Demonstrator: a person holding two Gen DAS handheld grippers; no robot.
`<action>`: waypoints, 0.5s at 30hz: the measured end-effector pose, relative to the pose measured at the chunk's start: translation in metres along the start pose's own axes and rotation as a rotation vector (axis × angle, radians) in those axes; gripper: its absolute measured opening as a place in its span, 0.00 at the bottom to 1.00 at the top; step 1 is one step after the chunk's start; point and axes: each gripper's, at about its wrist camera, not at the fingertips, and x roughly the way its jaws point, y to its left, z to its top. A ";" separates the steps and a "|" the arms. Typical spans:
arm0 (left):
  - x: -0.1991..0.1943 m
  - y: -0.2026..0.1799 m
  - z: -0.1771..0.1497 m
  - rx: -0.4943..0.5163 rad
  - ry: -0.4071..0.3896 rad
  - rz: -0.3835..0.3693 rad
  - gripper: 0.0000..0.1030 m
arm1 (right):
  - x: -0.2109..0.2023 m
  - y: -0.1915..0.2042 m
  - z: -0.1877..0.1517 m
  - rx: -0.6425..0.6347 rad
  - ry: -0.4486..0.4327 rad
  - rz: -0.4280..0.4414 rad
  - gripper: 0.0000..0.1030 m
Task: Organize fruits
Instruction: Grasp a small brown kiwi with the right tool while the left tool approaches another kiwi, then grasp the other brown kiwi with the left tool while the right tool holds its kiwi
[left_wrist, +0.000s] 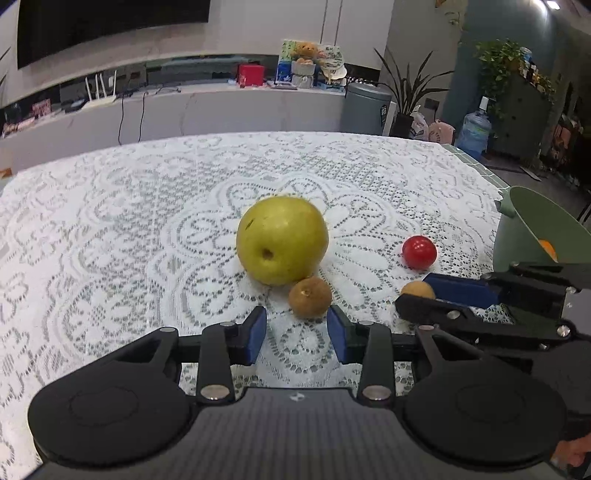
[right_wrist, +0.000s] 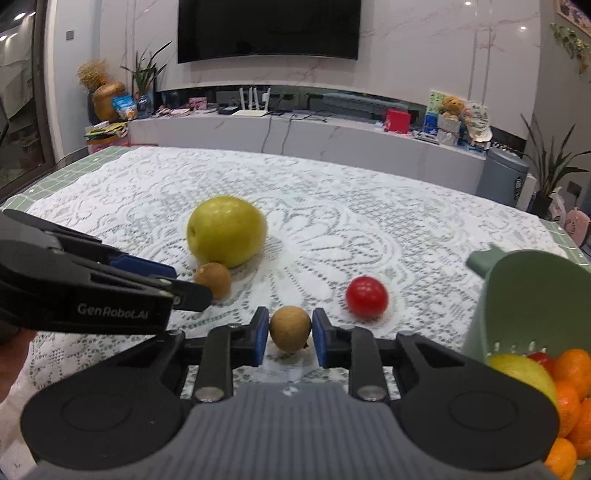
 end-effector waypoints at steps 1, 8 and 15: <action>0.000 -0.001 0.001 0.004 -0.001 -0.001 0.43 | 0.000 0.001 0.000 -0.006 0.000 -0.002 0.21; 0.011 -0.006 0.004 0.030 0.020 -0.006 0.43 | 0.001 0.003 -0.003 -0.032 0.004 -0.010 0.21; 0.016 -0.011 0.003 0.071 0.012 0.004 0.43 | 0.004 0.004 -0.006 -0.033 0.018 -0.003 0.21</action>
